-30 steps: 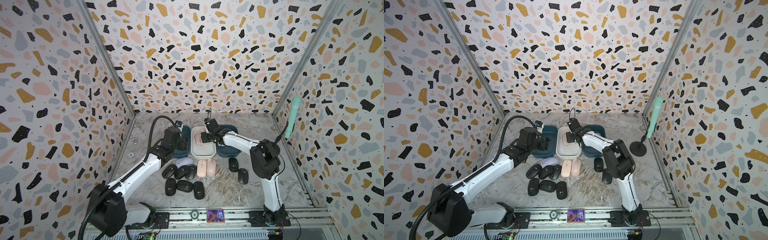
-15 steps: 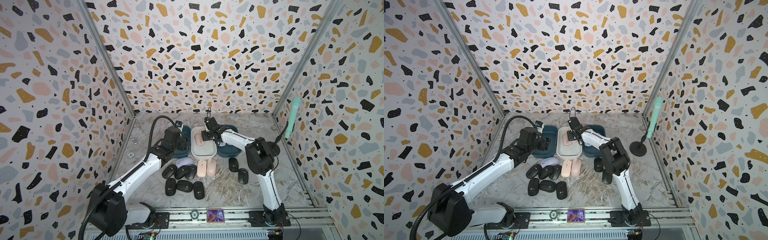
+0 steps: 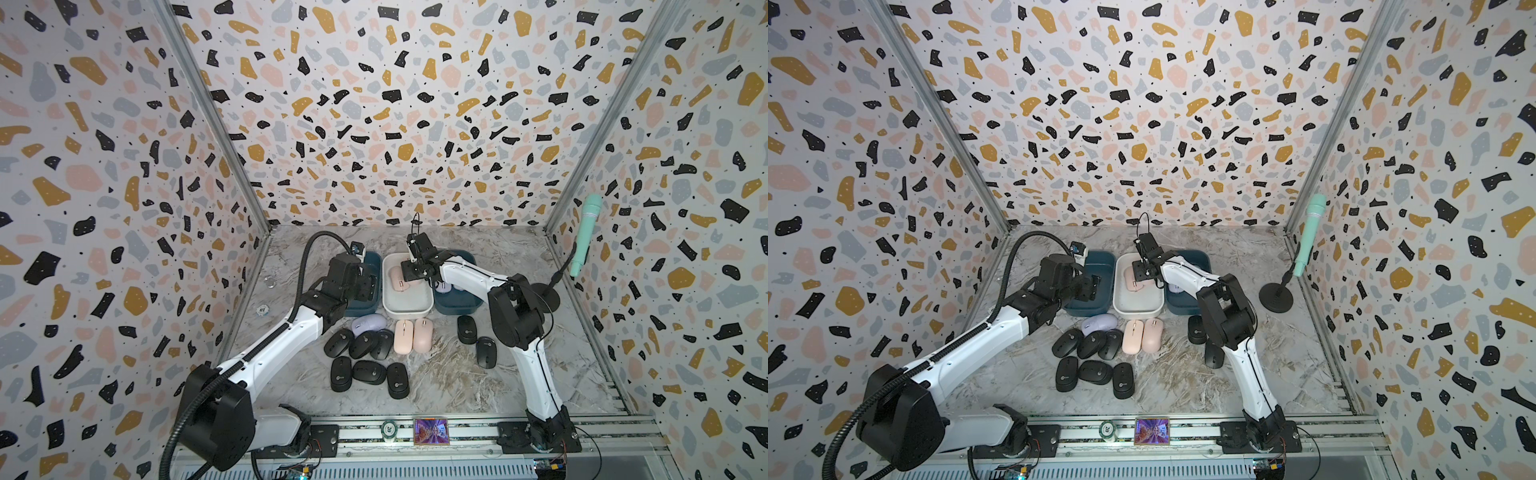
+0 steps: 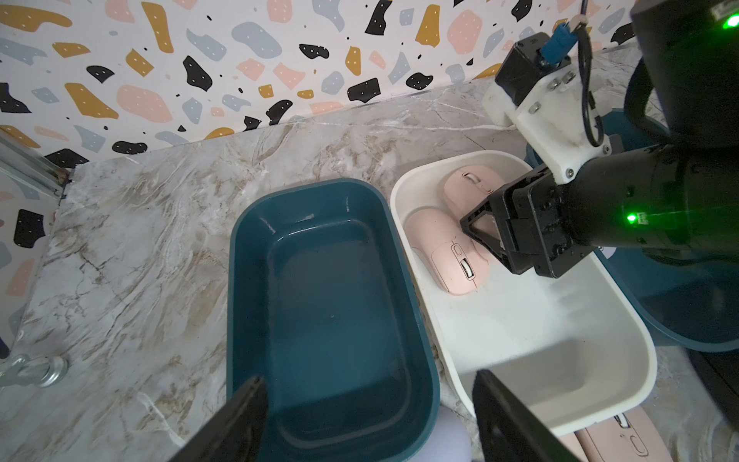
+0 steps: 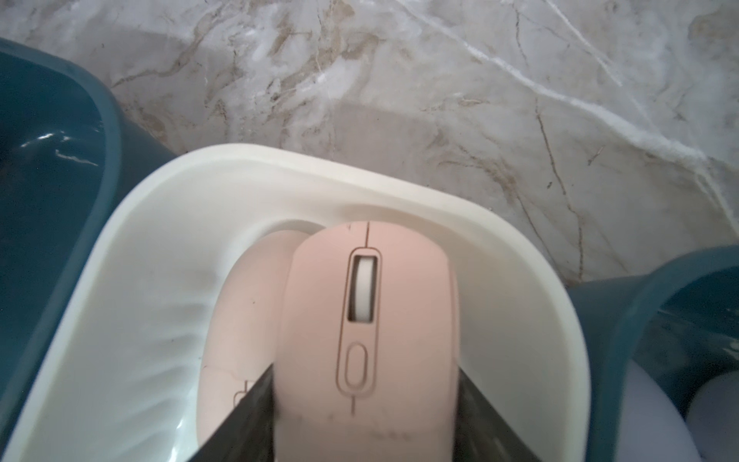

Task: Place the mice by color into the storage box
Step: Place the mouse in the storage box.

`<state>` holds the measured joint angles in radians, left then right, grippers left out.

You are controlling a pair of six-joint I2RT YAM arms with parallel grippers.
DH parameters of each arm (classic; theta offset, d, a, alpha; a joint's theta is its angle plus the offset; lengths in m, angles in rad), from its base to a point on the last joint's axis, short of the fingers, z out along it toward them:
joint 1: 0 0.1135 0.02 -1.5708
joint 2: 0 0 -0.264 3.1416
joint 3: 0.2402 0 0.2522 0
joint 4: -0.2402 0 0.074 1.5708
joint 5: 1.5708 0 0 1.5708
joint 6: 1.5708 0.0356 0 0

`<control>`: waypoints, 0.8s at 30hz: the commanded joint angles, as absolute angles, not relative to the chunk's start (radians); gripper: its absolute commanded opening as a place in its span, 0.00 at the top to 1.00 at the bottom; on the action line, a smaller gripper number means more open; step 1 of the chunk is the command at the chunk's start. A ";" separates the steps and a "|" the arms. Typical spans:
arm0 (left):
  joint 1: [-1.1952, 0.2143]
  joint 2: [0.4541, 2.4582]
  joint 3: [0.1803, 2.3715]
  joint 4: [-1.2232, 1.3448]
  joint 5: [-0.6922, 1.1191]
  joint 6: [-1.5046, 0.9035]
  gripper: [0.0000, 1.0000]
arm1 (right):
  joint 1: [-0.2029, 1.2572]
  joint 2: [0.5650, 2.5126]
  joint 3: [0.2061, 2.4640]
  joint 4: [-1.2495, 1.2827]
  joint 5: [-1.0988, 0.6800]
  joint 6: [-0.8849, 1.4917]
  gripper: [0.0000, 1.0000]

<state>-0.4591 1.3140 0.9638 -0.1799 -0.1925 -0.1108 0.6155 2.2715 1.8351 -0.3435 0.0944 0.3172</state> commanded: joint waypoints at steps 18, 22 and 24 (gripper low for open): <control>-0.451 1.300 0.979 -0.174 -0.190 -0.093 0.20 | 0.626 2.106 1.814 -0.334 0.078 0.335 0.32; -0.452 1.302 0.981 -0.177 -0.178 -0.099 0.20 | 0.646 2.005 1.742 -0.308 0.095 0.335 0.32; -0.451 1.298 0.979 -0.177 -0.178 -0.100 0.20 | 0.662 1.946 1.687 -0.299 0.116 0.340 0.32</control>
